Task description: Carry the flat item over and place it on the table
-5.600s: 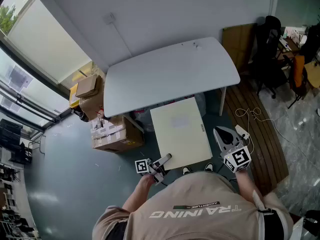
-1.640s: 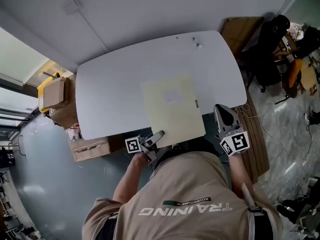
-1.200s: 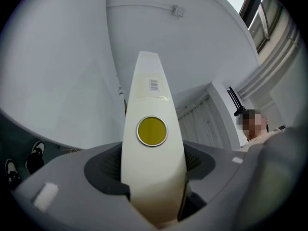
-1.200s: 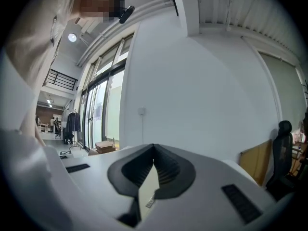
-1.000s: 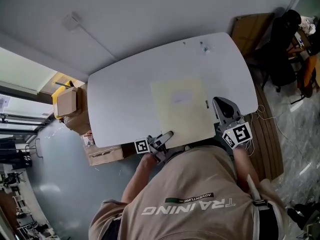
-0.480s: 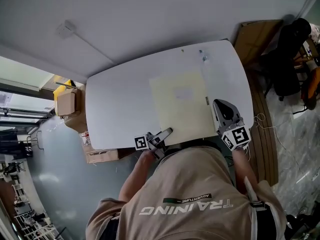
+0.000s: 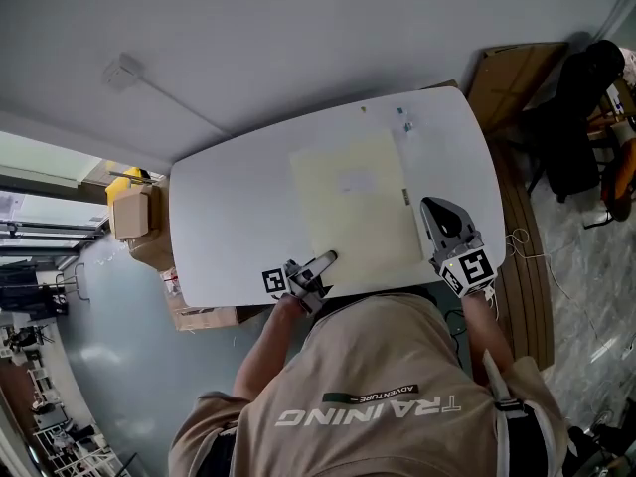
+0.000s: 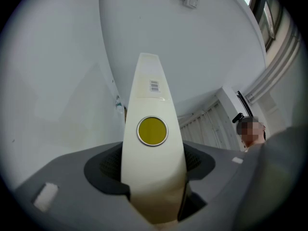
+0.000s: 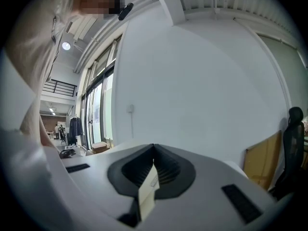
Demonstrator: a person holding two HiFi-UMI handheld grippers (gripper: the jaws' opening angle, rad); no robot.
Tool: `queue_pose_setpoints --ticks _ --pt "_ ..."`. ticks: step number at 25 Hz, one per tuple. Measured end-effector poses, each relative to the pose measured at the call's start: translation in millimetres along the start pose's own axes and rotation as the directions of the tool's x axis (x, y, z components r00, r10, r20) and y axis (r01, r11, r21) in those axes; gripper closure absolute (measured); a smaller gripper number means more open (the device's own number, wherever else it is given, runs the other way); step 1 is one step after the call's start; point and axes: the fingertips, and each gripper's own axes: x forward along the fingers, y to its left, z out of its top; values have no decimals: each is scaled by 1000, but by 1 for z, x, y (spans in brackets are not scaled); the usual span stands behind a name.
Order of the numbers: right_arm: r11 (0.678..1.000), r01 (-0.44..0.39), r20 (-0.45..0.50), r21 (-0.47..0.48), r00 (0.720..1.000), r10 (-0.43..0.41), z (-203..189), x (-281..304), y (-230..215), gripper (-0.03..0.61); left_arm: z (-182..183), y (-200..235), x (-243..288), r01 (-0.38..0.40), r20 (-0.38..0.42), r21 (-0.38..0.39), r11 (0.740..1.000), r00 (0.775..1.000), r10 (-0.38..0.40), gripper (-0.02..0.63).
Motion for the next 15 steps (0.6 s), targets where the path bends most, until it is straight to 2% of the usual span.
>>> queue_pose_setpoints --ticks 6,11,15 --pt "998 56 30 -3 998 -55 21 23 15 575 42 23 3 -6 -11 -26 1000 1000 5 316" --pt "996 34 13 -79 999 -33 25 33 36 575 80 54 14 -43 -1 -47 998 999 43 316" --pt "994 31 -23 -102 999 -33 23 31 43 575 109 69 30 -39 -7 -64 997 999 38 316"
